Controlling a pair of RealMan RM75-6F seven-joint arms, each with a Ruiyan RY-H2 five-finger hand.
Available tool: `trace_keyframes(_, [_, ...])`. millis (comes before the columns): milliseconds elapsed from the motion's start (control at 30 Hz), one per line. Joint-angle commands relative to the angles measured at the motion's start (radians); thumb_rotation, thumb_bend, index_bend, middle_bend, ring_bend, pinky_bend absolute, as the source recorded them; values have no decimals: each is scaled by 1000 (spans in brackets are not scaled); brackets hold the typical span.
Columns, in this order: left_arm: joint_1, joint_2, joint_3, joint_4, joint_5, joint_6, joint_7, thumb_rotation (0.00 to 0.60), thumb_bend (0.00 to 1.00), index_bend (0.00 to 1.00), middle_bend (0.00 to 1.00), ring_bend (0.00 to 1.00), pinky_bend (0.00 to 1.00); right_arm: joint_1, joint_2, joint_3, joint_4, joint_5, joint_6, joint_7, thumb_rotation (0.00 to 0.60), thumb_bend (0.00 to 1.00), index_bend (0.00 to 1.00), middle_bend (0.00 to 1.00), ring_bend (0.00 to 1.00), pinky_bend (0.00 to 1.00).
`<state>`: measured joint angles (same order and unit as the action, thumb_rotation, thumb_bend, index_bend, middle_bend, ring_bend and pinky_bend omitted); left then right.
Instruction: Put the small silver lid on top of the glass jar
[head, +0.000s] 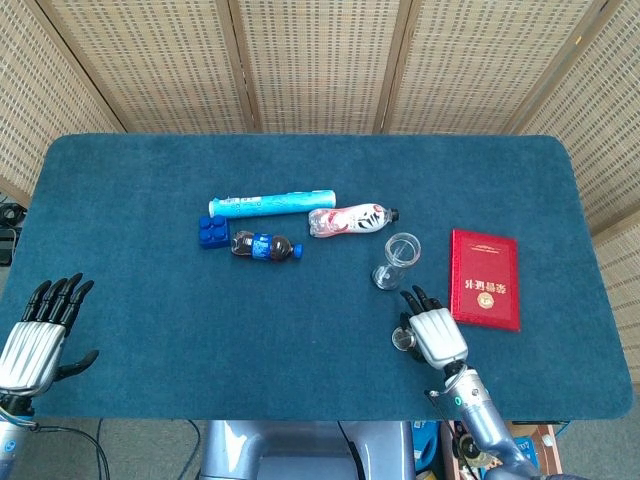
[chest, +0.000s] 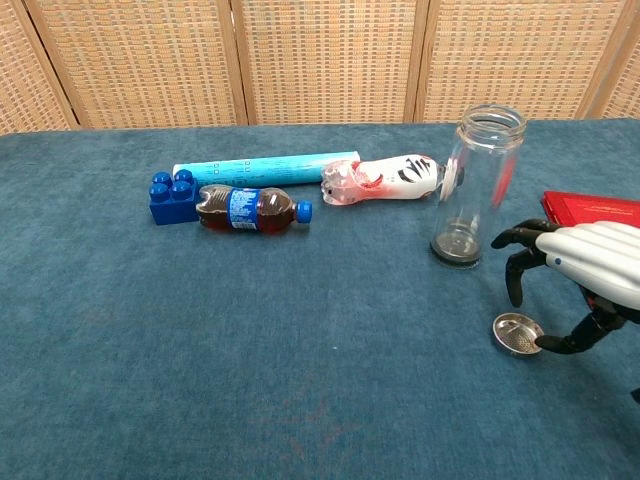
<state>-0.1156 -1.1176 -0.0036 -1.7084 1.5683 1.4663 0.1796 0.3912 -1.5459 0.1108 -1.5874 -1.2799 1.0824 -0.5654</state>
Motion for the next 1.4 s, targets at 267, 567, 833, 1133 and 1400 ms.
trace_keyframes(267, [-1, 1, 0, -1, 2, 1, -3, 600, 215, 0, 0, 0, 0, 12, -12, -8, 17, 21, 5, 1, 600, 402, 528, 215, 36, 328])
trace_keyframes(567, [-2, 1, 0, -2, 2, 0, -2, 600, 215, 0, 0, 0, 0, 25, -28, -11, 32, 39, 9, -2, 600, 440, 544, 223, 49, 336])
trace_keyframes(833, [-4, 1, -1, -2, 1, -3, -3, 600, 215, 0, 0, 0, 0, 35, -42, -13, 46, 54, 7, -1, 600, 481, 551, 231, 51, 337])
trace_keyframes(1133, [-5, 3, -1, -1, 1, -4, -8, 600, 216, 0, 0, 0, 0, 44, -52, -20, 54, 66, 10, -2, 600, 502, 558, 236, 55, 339])
trace_keyframes(1400, [-6, 4, 0, -2, 1, -6, -9, 600, 216, 0, 0, 0, 0, 46, -56, -27, 57, 70, 17, 0, 600, 505, 572, 251, 64, 347])
